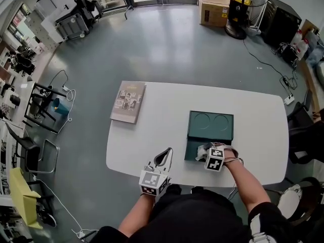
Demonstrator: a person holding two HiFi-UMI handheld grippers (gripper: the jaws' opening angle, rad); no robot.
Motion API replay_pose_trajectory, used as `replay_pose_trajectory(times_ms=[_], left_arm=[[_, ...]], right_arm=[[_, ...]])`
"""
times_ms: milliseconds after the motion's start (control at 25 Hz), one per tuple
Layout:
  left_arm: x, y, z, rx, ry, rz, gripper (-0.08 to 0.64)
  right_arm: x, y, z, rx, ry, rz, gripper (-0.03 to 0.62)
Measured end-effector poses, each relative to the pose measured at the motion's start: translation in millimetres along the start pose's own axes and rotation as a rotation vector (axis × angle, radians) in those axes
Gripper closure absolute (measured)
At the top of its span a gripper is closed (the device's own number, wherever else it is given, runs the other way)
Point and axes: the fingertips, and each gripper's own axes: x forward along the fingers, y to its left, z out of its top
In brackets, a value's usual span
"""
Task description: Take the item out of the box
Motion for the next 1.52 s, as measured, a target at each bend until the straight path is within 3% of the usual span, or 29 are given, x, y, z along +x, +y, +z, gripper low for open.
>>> replay_pose_trajectory(times_ms=[240, 520, 1040, 1240, 1520], left_arm=[[-2.0, -0.1, -2.0, 0.003, 0.002, -0.011, 0.551], [2.1, -2.2, 1.4, 0.013, -0.004, -0.025, 0.551], [18.2, -17.3, 35.3, 0.027, -0.044, -0.055, 0.551], [19.0, -22.9, 46.2, 0.046, -0.059, -0.082, 0.551], [23.9, -34.0, 67.2, 0.052, -0.106, -0.098, 0.551]], right_arm=[[-17.1, -5.5, 11.0, 0.033, -0.044, -0.065, 0.482], [-56.9, -19.4, 26.3, 0.093, -0.155, -0.216, 0.480], [-180.6, -55.0, 63.3, 0.390, -0.538, -0.499, 0.479], [-230.8, -59.7, 77.6, 0.537, -0.742, -0.570, 0.476], [-288.2, -62.2, 73.5, 0.633, -0.921, -0.713, 0.472]])
